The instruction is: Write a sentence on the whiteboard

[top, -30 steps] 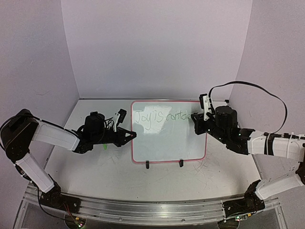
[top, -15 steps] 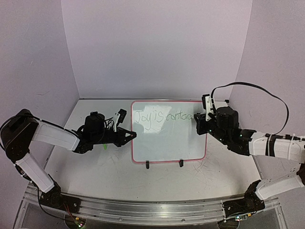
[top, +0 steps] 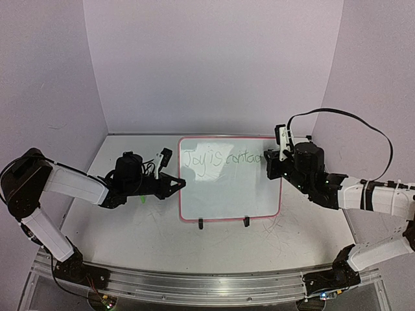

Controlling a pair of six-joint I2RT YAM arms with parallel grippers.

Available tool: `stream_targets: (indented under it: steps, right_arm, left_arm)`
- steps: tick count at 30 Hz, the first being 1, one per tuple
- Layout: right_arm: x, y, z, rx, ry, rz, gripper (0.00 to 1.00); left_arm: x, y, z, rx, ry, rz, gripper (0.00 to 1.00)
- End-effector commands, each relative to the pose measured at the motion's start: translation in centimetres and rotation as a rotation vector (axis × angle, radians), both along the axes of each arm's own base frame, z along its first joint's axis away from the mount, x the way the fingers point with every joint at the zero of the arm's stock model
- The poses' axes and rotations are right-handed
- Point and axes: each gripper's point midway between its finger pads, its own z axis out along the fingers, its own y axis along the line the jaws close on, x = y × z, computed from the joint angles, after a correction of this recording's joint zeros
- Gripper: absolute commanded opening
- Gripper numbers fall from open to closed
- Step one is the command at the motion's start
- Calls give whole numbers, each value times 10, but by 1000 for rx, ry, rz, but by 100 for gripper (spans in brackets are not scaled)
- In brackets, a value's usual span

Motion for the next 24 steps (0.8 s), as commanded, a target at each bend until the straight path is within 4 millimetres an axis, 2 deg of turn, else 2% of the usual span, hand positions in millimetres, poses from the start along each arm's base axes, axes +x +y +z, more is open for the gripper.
stream_targets:
  steps: [1, 17, 24]
  right_arm:
    - [2, -1, 2, 6, 1, -10, 0]
    - [-19, -8, -36, 6, 116, 19, 0]
    - [-23, -1, -45, 5, 142, 48, 0]
  left_arm:
    - [11, 17, -28, 118, -9, 94, 0]
    - [11, 16, -28, 117, -7, 90, 0]
    - [11, 16, -30, 121, -3, 90, 0]
